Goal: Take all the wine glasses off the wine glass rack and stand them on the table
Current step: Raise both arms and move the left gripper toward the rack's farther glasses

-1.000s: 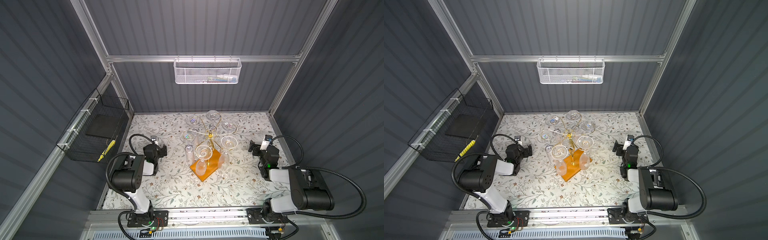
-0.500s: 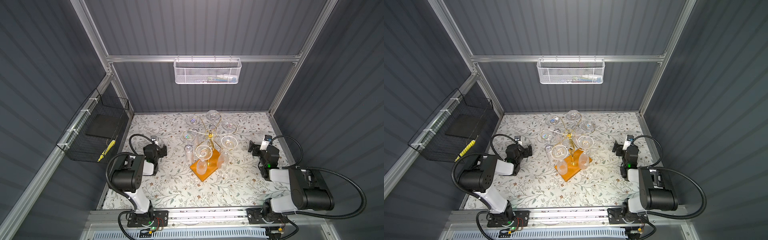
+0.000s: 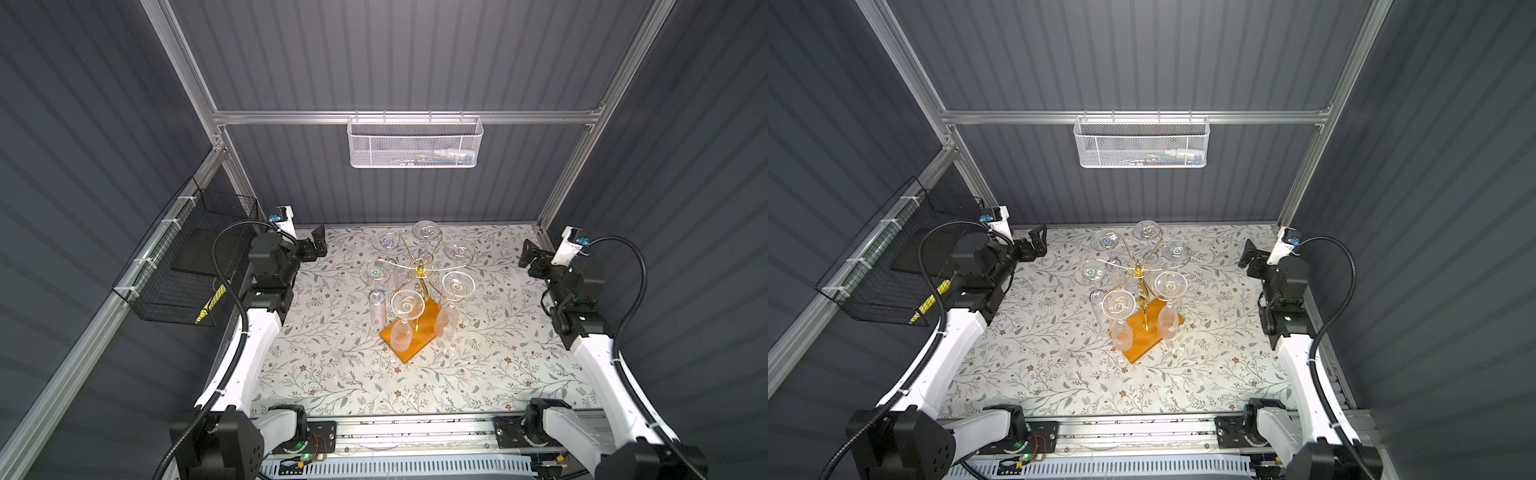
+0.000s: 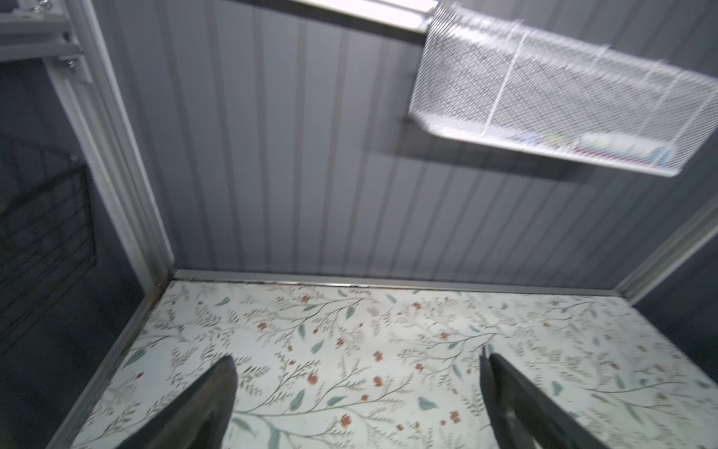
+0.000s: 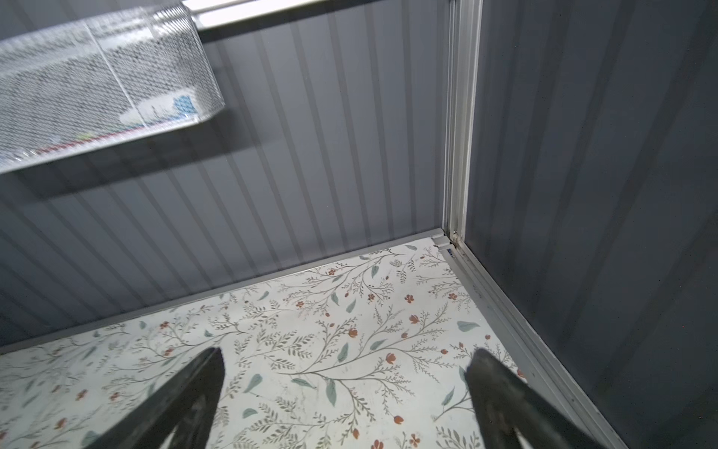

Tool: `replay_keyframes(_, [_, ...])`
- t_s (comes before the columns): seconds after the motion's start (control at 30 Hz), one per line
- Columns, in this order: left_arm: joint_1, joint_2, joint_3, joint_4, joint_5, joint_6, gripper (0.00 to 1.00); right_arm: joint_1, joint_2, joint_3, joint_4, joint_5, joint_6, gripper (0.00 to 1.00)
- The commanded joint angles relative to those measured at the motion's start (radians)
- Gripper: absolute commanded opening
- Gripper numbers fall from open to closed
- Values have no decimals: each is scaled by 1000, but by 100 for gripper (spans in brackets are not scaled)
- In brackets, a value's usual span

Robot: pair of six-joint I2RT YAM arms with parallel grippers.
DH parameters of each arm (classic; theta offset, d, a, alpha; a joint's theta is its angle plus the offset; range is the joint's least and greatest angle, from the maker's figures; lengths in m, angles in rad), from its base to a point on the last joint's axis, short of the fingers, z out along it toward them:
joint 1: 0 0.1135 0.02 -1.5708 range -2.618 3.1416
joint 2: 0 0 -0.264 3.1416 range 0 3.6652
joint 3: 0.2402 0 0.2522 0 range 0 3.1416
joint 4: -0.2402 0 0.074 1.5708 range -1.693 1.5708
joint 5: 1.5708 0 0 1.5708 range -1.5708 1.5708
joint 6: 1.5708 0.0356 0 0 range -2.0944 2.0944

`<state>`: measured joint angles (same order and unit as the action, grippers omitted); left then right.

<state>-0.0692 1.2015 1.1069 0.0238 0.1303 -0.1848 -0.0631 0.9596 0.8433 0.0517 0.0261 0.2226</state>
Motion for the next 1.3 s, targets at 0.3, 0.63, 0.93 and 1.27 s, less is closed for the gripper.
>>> replay_keyframes(0.3, [-17,167,232,-180,747,-449,87,31,-95,158,-691,-283,229,99])
replay_keyframes(0.63, [-142,169,212,-62,820,-731,87,71,-108,154,-716,-323,283,99])
replay_keyframes(0.93, [-159,170,172,-8,771,-863,73,103,-102,137,-691,-312,293,99])
replay_keyframes(1.27, [-159,183,216,-167,725,-785,51,114,-108,120,-667,-311,312,99])
